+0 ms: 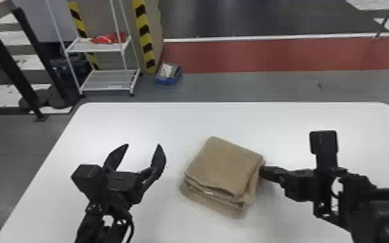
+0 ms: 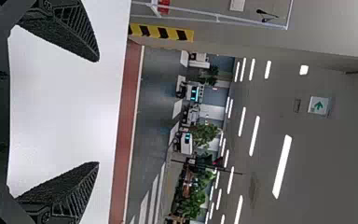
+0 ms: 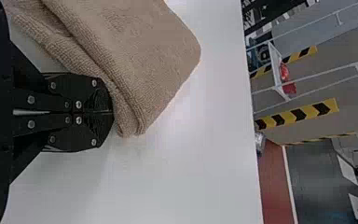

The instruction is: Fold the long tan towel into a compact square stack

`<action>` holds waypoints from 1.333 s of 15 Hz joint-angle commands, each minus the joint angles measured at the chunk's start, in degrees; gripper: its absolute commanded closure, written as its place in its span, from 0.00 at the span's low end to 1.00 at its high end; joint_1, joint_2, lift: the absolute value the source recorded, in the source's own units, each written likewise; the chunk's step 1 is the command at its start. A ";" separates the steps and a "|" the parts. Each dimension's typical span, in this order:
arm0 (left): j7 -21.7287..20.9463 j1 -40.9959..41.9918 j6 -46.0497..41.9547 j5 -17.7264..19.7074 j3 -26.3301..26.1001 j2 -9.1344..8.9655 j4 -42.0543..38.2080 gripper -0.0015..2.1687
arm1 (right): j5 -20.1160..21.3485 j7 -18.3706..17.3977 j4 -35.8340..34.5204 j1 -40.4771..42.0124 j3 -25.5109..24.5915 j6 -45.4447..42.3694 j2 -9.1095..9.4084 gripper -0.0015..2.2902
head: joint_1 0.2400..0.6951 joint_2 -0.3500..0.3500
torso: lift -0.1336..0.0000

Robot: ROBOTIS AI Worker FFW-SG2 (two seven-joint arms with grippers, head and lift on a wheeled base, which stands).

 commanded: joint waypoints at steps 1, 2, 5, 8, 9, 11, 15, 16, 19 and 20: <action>0.00 -0.18 0.00 0.00 0.01 0.00 0.38 0.04 | 0.00 -1.37 6.32 -5.59 1.90 -3.05 0.88 0.86 | 1.00 0.64 | 0.09; 0.00 -0.35 0.00 0.00 0.01 0.00 0.55 0.04 | -0.09 -2.07 9.05 -7.52 2.87 -4.10 0.97 0.86 | 1.00 0.65 | 0.09; 0.00 -1.67 0.00 0.00 -0.61 0.00 2.05 0.04 | 0.17 -2.87 15.90 -11.92 4.28 -7.62 1.85 0.86 | 1.00 0.68 | 0.09; -0.09 -1.85 0.00 0.00 -0.26 0.09 2.22 0.04 | 0.70 -4.36 12.12 -7.87 1.99 -10.43 1.68 0.86 | 1.00 0.68 | 0.09; -0.09 -1.67 0.00 0.00 0.01 0.18 1.96 0.04 | 0.70 -5.41 6.41 -3.74 0.41 -12.89 1.59 0.78 | 1.00 0.67 | 0.09; -0.18 -1.32 -0.35 0.88 0.18 0.97 1.52 0.04 | 0.70 -6.64 -2.64 5.31 -1.00 -21.16 1.41 0.30 | 1.00 0.65 | 0.09; -1.32 1.40 -1.93 1.41 1.94 1.76 -0.24 0.04 | 1.58 -12.71 -12.05 20.69 -1.79 -37.33 1.32 0.01 | 1.00 0.60 | 0.09; -2.11 2.63 -2.81 1.67 3.43 2.29 -1.12 0.04 | 2.46 -14.55 -13.19 23.68 -1.53 -41.55 1.41 0.02 | 1.00 0.59 | 0.09; -3.69 6.77 -6.33 2.64 8.53 2.73 -2.70 0.04 | 5.89 -20.00 -14.69 30.01 1.11 -52.27 1.50 0.02 | 1.00 0.61 | 0.09; -3.69 7.64 -7.56 2.73 9.59 2.73 -2.70 0.04 | 6.41 -20.88 -14.60 31.24 1.81 -55.26 1.59 0.02 | 1.00 0.63 | 0.09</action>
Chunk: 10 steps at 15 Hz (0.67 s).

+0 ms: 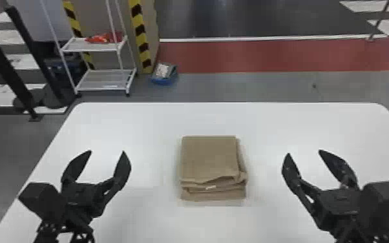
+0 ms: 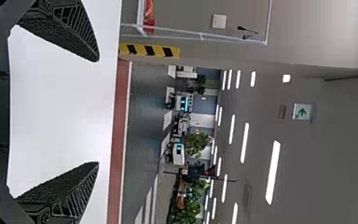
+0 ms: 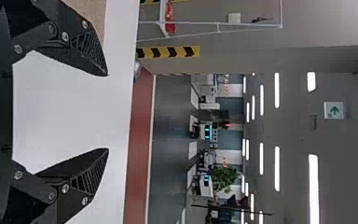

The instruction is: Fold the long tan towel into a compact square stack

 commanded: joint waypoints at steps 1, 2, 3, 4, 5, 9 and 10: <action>0.12 2.39 -2.37 0.46 2.86 0.05 -0.49 0.04 | 1.86 -1.48 0.34 3.60 1.86 -7.67 0.30 0.02 | 1.00 0.66 | 0.09; 0.56 3.09 -4.66 0.37 3.30 -0.04 -0.41 0.04 | 1.86 -2.10 0.69 4.57 2.30 -9.25 0.48 0.02 | 1.00 0.69 | 0.09; 1.00 3.71 -5.54 0.20 3.65 -0.04 -0.41 0.04 | 1.86 -2.27 0.96 5.36 2.65 -10.84 0.48 0.02 | 1.00 0.75 | 0.09; 1.00 4.33 -6.42 0.37 4.35 -0.22 -0.49 0.04 | 1.86 -2.27 1.57 5.71 2.83 -11.36 0.56 0.02 | 1.00 0.77 | 0.09; 1.00 4.68 -6.59 0.37 4.62 -0.39 -0.58 0.04 | 1.86 -2.36 2.19 5.80 2.83 -11.36 0.56 0.03 | 1.00 0.79 | 0.09; 0.82 5.12 -7.82 0.37 3.91 -0.04 -0.23 0.04 | 2.82 -2.71 2.54 5.97 3.62 -11.01 1.00 0.03 | 1.00 0.83 | 0.09; 0.73 5.12 -8.00 0.37 3.74 0.13 -0.23 0.04 | 3.35 -3.07 2.45 6.24 4.14 -11.01 1.00 0.03 | 1.00 0.83 | 0.09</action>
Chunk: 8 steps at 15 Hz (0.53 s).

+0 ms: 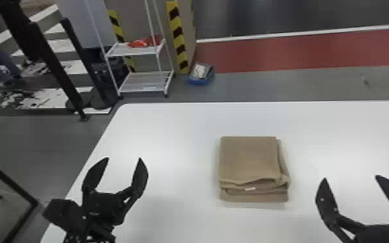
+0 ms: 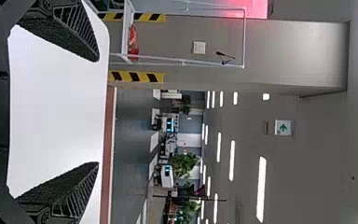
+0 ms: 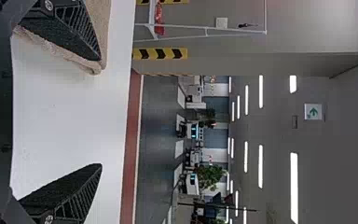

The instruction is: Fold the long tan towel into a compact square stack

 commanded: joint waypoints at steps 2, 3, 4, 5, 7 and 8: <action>-0.06 0.01 -0.16 -0.01 -0.50 0.18 0.08 0.04 | 0.87 -0.68 0.02 0.24 0.87 0.20 0.09 0.03 | 1.00 0.84 | 0.09; -0.06 0.27 -0.16 -0.01 -0.58 0.10 -0.27 0.04 | 0.78 -0.68 0.11 0.24 0.87 0.20 0.09 0.03 | 1.00 0.84 | 0.09; -0.06 0.63 -0.16 -0.01 -0.58 0.01 -0.45 0.04 | 0.87 -0.68 0.11 0.24 0.78 0.20 0.09 0.03 | 1.00 0.84 | 0.09; -0.06 0.71 -0.16 -0.01 -0.58 0.01 -0.71 0.04 | 0.87 -0.68 0.02 0.33 0.78 0.02 0.09 0.03 | 1.00 0.84 | 0.09; -0.06 1.15 -0.34 -0.01 -0.58 0.01 -1.15 0.04 | 0.87 -0.68 -0.24 0.59 0.78 -0.15 0.09 0.03 | 1.00 0.84 | 0.09; -0.06 1.15 -0.52 -0.01 -0.58 0.01 -1.15 0.04 | 0.87 -0.68 -0.33 0.68 0.78 -0.15 0.09 0.03 | 1.00 0.84 | 0.09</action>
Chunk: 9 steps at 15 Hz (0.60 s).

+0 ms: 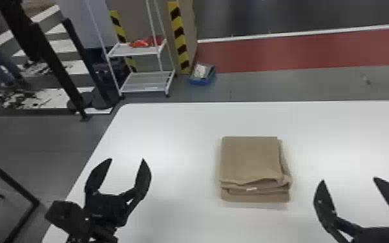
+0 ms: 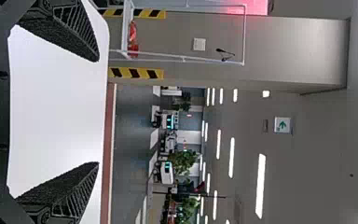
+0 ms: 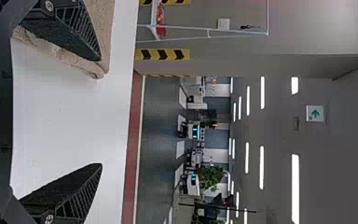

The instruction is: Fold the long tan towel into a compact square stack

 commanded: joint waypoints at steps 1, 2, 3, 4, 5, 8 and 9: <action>-0.03 0.21 -0.40 0.00 0.00 -0.08 -0.14 0.04 | 0.09 0.00 -0.19 0.16 -0.01 -0.04 0.00 0.03 | 1.00 0.84 | 0.09; 0.06 0.38 -0.58 0.00 0.00 -0.08 -0.14 0.04 | 0.09 0.00 -0.19 0.25 0.08 -0.04 0.00 0.03 | 1.00 0.84 | 0.09; 0.06 0.56 -1.28 0.00 0.00 -0.17 -0.14 0.04 | 0.09 0.00 -0.45 0.42 0.08 -0.21 0.00 0.03 | 1.00 0.84 | 0.09; 0.06 0.82 -1.63 0.00 0.00 -0.34 -0.23 0.04 | 0.09 0.00 -0.80 0.60 0.26 -0.21 0.00 0.03 | 1.00 0.84 | 0.09; 0.06 1.00 -1.81 0.00 0.00 -0.52 -0.23 0.04 | 0.18 0.00 -1.07 0.68 0.52 -0.39 0.00 0.03 | 1.00 0.84 | 0.09; 0.32 2.40 -1.98 -0.35 0.18 -1.14 -1.90 0.04 | 0.18 0.00 -0.98 0.51 0.52 -0.56 -0.09 0.03 | 1.00 0.85 | 0.09; 0.58 3.02 -2.34 -0.35 0.35 -1.14 -2.42 0.04 | 0.18 0.00 -0.98 0.42 0.52 -0.56 -0.09 0.03 | 1.00 0.85 | 0.09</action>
